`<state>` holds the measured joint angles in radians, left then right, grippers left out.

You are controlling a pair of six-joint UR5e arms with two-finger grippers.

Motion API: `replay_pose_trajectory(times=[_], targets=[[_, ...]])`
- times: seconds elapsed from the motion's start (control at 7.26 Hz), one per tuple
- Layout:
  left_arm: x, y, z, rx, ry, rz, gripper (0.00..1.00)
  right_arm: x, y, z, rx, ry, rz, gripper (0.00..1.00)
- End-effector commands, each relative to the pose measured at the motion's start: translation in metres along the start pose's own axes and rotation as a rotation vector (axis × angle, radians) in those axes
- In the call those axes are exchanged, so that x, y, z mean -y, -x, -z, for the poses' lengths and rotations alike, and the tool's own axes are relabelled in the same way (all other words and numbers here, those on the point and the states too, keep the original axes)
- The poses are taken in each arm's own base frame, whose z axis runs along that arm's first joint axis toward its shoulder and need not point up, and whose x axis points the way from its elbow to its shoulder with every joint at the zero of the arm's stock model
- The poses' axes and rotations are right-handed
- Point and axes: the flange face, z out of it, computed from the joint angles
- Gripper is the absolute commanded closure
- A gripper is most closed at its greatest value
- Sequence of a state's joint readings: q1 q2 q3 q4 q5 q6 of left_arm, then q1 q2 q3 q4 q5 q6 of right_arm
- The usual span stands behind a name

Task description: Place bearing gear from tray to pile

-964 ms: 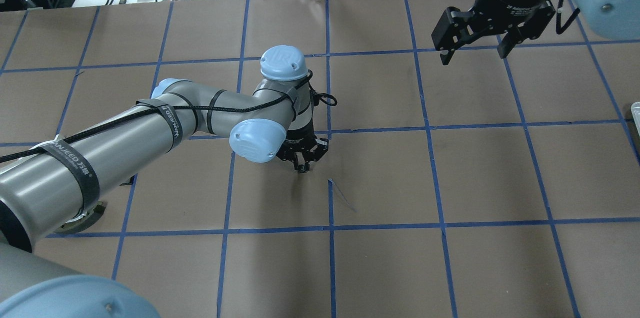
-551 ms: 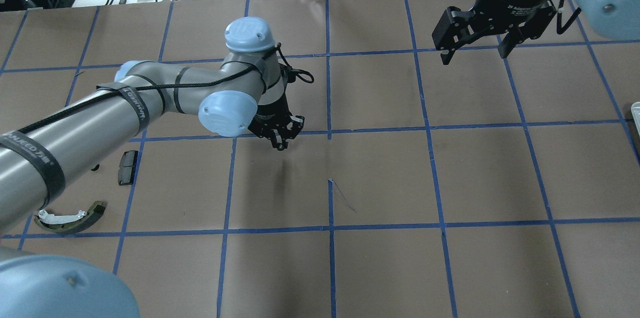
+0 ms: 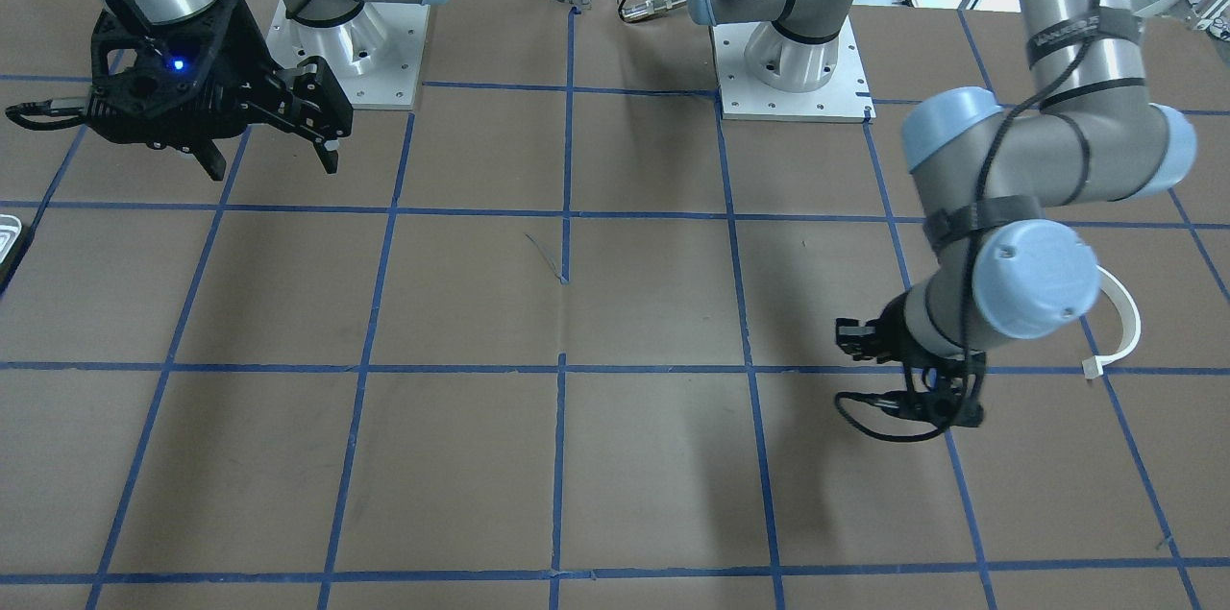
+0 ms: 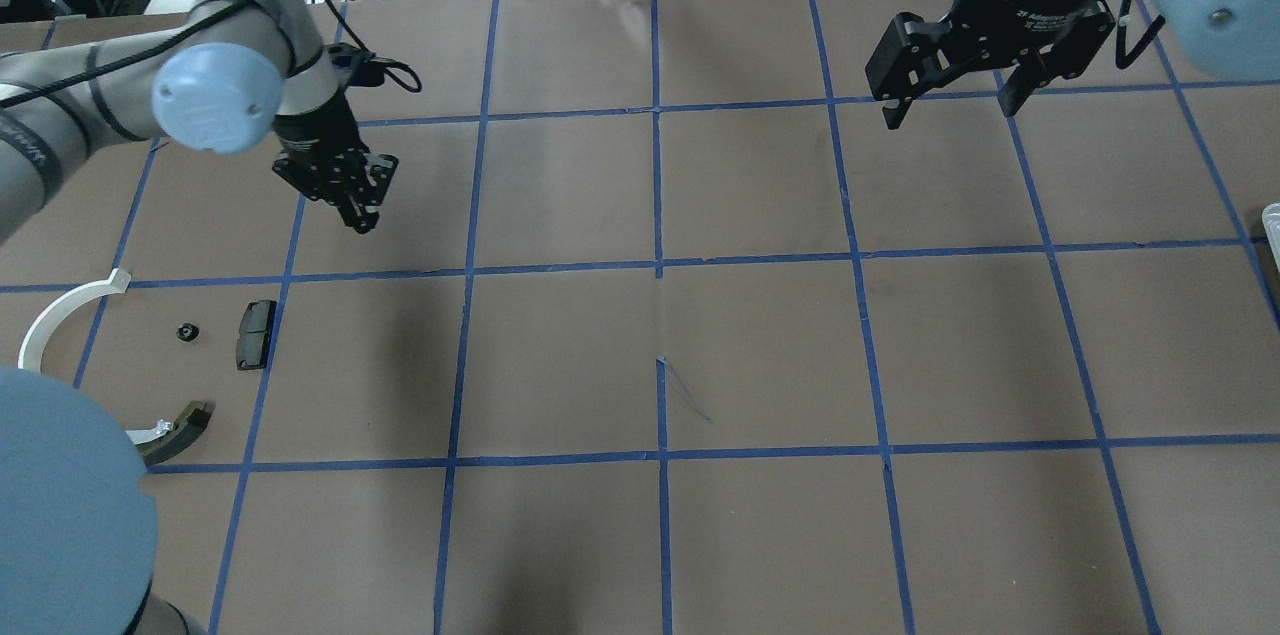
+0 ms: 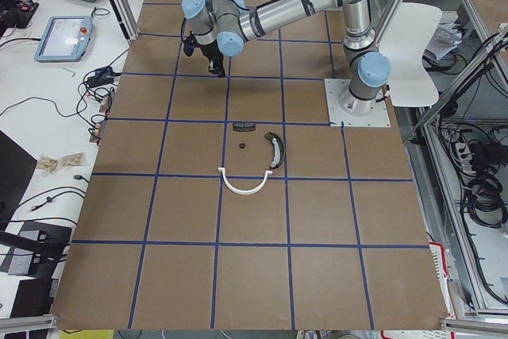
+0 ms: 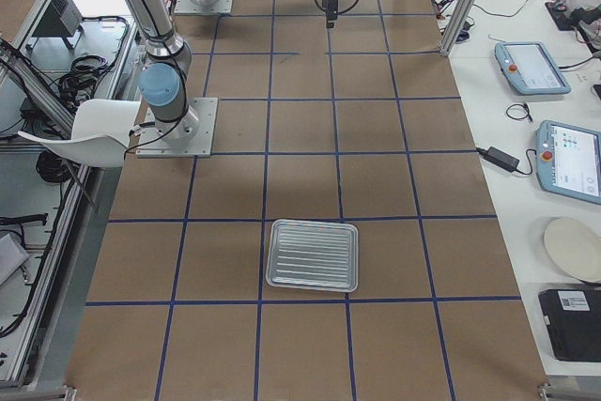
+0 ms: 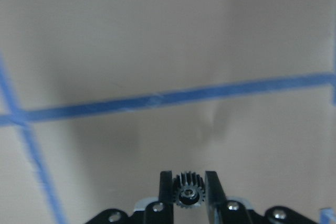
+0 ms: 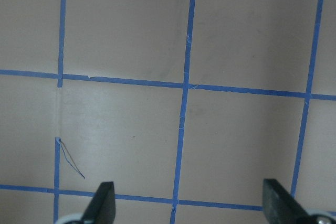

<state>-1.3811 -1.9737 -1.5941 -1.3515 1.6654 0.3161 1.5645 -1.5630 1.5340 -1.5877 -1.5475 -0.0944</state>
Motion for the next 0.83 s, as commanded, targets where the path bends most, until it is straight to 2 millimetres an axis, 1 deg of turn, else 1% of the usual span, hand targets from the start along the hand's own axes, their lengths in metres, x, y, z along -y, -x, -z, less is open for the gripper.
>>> replay_pose_trajectory(times=[0.0,0.14,0.28,0.41,0.55,0.69], targets=[[-0.024,0.109,-0.001,0.049,0.037,-0.05,1.0,0.0,0.001,-0.001,0.001,0.001,0.002,0.0],[-0.035,0.144,-0.006,0.038,0.037,-0.045,1.0,0.0,0.0,-0.001,0.001,0.001,0.002,0.0],[-0.047,0.181,-0.016,0.015,0.043,-0.038,1.0,0.001,-0.001,-0.001,0.0,0.001,0.004,0.0],[-0.058,0.207,-0.026,-0.005,0.049,-0.01,1.0,0.001,-0.001,-0.001,0.0,0.001,0.004,0.0],[-0.062,0.216,-0.034,-0.01,0.053,-0.008,1.0,0.001,-0.002,-0.001,0.0,0.001,0.002,0.0],[-0.062,0.218,-0.04,-0.012,0.06,-0.011,1.0,0.001,-0.001,-0.001,-0.002,0.0,0.005,0.0]])
